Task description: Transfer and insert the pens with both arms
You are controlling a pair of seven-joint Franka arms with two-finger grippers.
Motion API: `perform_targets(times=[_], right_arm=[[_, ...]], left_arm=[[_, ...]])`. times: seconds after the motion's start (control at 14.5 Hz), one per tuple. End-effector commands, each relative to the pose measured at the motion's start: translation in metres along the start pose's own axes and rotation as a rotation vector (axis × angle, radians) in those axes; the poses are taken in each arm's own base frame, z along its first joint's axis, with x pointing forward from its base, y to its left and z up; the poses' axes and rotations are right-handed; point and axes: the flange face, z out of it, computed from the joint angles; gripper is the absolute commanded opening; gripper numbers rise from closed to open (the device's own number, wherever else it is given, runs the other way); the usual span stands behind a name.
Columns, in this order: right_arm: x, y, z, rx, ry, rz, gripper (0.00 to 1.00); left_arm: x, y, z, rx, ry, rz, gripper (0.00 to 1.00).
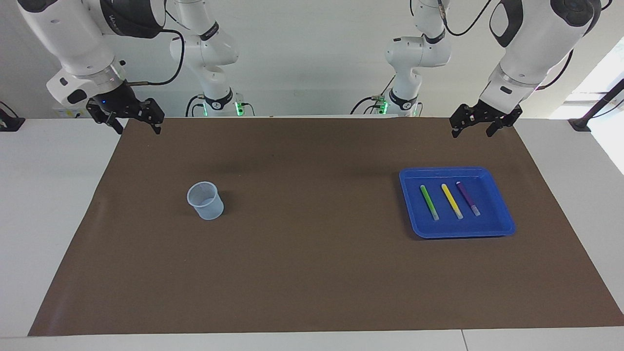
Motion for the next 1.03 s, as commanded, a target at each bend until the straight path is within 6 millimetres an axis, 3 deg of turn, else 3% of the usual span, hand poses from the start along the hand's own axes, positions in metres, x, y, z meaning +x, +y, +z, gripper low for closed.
perform_targets(times=[0.0,0.96], right_arm=[[-0.0054,0.0010,-0.0025,0.001,0.004,-0.023,1.00],[-0.0056,0.0010,-0.0024,0.001,0.003,-0.023,1.00]], left_arm=[[-0.0032,0.0005,-0.0045,0.010,0.012,-0.009,1.00],[-0.0069,-0.0003,0.0000,0.007,0.007,-0.009,1.00]])
